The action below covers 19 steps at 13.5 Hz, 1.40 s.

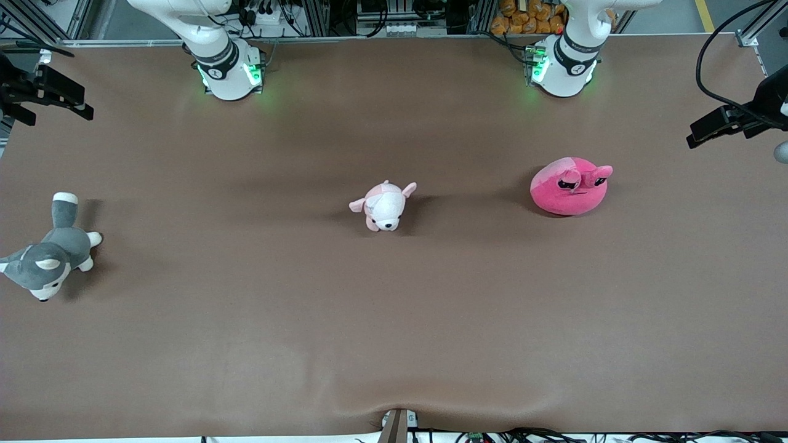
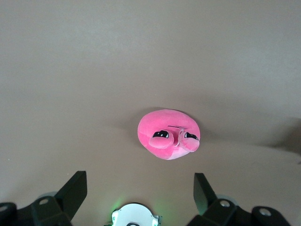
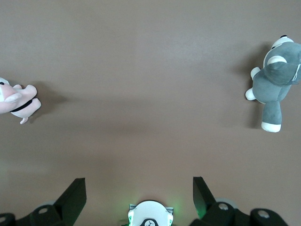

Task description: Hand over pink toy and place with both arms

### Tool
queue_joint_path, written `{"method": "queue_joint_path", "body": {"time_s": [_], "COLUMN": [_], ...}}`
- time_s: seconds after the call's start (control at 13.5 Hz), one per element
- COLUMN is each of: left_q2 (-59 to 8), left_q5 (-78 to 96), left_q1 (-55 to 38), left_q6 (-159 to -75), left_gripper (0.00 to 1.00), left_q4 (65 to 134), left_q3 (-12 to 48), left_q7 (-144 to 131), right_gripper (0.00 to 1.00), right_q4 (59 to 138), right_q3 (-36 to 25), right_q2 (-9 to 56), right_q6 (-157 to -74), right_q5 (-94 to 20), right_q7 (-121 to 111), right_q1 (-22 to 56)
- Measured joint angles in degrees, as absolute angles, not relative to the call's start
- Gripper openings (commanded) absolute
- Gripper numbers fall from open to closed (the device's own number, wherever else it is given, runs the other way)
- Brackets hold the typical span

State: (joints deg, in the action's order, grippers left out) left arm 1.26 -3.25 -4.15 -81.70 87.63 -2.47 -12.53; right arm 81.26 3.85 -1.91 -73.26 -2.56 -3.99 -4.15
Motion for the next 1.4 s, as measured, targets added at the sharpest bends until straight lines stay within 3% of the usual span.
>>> {"method": "queue_joint_path", "body": {"time_s": [0.37, 0.81, 1.03, 1.4], "left_q2": [1.3, 0.5, -0.3, -0.5], "left_q5": [-3.3, -3.2, -3.2, -3.0], "left_q1": [-4.2, -5.0, -4.3, -3.8], "left_q6": [-81.7, -81.7, -81.6, -85.6], "left_gripper": [1.00, 1.00, 1.00, 1.00], "left_q4": [88.4, 89.6, 90.2, 100.5], "left_q3": [-2.4, 0.7, 0.6, 0.5], "left_q7": [-21.0, -67.1, -76.0, -86.9], "right_gripper": [1.00, 1.00, 1.00, 1.00], "right_q4": [81.3, 81.3, 81.3, 81.3], "right_q3": [3.9, 3.9, 3.9, 3.9], "right_q2": [-1.9, -1.9, -1.9, -1.9], "right_q6": [-73.3, -73.3, -73.3, -73.3], "right_q5": [-2.6, -2.6, -2.6, -2.6], "right_q7": [-4.0, -4.0, -4.0, -4.0], "right_q1": [-4.1, -4.2, -4.2, -4.2]}}
